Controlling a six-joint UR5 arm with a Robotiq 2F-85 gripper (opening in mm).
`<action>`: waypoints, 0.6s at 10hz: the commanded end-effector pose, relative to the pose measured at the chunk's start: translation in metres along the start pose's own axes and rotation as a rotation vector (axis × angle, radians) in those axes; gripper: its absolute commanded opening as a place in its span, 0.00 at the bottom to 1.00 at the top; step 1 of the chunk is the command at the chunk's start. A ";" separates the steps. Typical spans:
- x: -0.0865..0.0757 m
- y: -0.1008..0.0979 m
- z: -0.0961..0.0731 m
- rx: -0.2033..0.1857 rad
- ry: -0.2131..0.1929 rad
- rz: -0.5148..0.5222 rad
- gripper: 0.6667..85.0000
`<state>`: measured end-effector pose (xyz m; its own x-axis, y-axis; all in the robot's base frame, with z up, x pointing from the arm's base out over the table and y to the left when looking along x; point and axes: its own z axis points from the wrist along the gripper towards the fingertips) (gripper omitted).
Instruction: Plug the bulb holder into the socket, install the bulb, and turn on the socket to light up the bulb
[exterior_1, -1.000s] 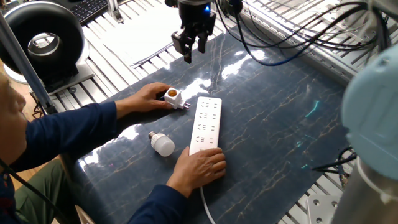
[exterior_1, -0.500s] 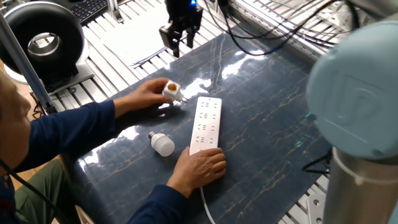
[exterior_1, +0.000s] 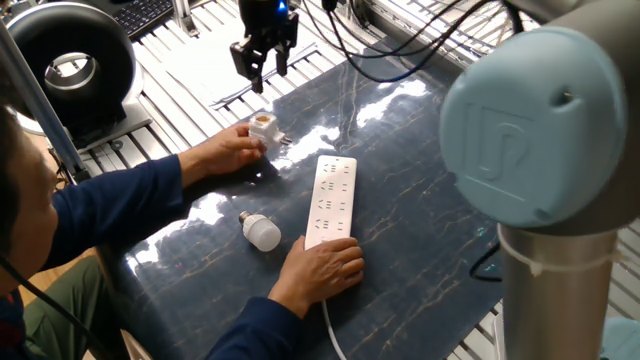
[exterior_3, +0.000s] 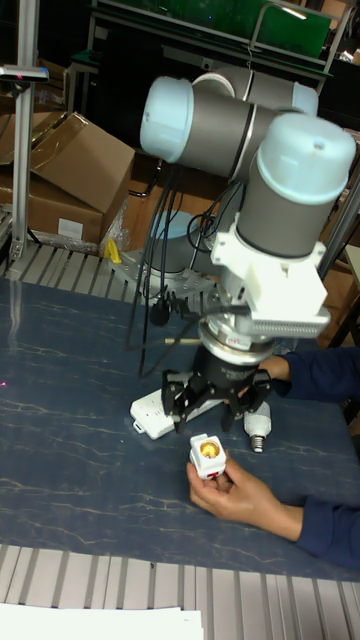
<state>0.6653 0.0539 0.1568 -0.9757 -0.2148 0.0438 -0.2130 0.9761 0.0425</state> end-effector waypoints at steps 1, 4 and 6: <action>-0.012 0.002 0.010 -0.011 0.003 -0.028 0.75; -0.007 0.003 0.012 -0.013 0.019 -0.040 0.76; -0.007 0.006 0.005 -0.031 0.022 -0.049 0.76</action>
<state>0.6711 0.0570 0.1474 -0.9657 -0.2524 0.0602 -0.2495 0.9670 0.0516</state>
